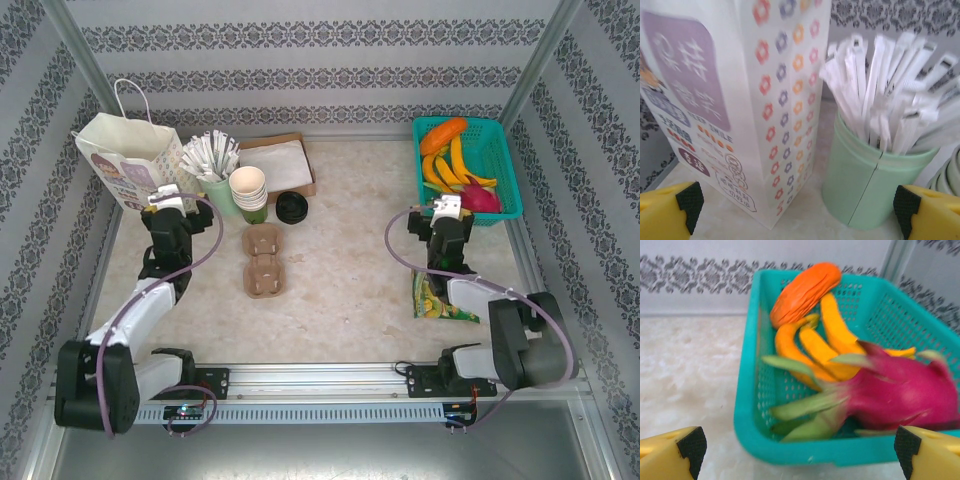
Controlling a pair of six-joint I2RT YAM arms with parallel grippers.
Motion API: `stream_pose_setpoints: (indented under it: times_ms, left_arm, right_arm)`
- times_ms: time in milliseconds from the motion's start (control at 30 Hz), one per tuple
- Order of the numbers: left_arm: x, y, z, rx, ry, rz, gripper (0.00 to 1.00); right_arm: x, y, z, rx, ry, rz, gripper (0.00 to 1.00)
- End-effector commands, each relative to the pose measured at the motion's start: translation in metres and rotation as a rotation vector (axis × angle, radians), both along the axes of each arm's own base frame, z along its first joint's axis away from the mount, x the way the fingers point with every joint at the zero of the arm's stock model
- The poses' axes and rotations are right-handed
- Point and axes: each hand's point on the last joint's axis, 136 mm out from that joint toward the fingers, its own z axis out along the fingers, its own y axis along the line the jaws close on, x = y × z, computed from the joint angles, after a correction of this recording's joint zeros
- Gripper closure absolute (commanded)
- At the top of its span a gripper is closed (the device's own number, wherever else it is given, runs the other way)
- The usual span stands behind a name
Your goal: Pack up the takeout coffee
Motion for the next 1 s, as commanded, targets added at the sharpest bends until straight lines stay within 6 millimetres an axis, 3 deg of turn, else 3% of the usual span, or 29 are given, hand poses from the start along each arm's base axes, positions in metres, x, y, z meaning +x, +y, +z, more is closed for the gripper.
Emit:
stream_pose_setpoints:
  times_ms: [0, 133, 233, 433, 600, 733, 967]
  left_arm:
    - [-0.019, 0.003, -0.003, -0.064, 0.094, 0.061, 0.0]
    - [-0.038, 0.003, 0.014, -0.176, 0.121, 0.116, 0.0]
    - [-0.06, 0.001, 0.02, -0.363, 0.196, 0.196, 0.0]
    - [-0.078, -0.046, 0.014, -0.644, 0.376, 0.12, 0.01]
    - [-0.074, -0.084, 0.015, -0.708, 0.488, -0.001, 0.0]
    - [-0.063, -0.102, 0.009, -0.664, 0.594, -0.037, 0.03]
    - [-0.032, -0.103, 0.006, -0.509, 0.707, -0.062, 0.23]
  right_arm:
    - [-0.007, -0.008, 0.013, 0.022, 0.01, -0.081, 0.02]
    - [-0.012, 0.012, 0.033, 0.152, -0.024, -0.008, 0.02]
    - [-0.016, 0.034, 0.044, 0.325, 0.031, 0.055, 0.02]
    - [-0.02, 0.089, 0.037, 0.684, 0.176, 0.152, 0.02]
    - [-0.021, 0.12, 0.016, 0.857, 0.3, 0.115, 0.02]
    - [-0.01, 0.15, 0.021, 0.863, 0.351, 0.183, 0.02]
    - [0.0, 0.176, 0.031, 0.844, 0.419, 0.261, 0.02]
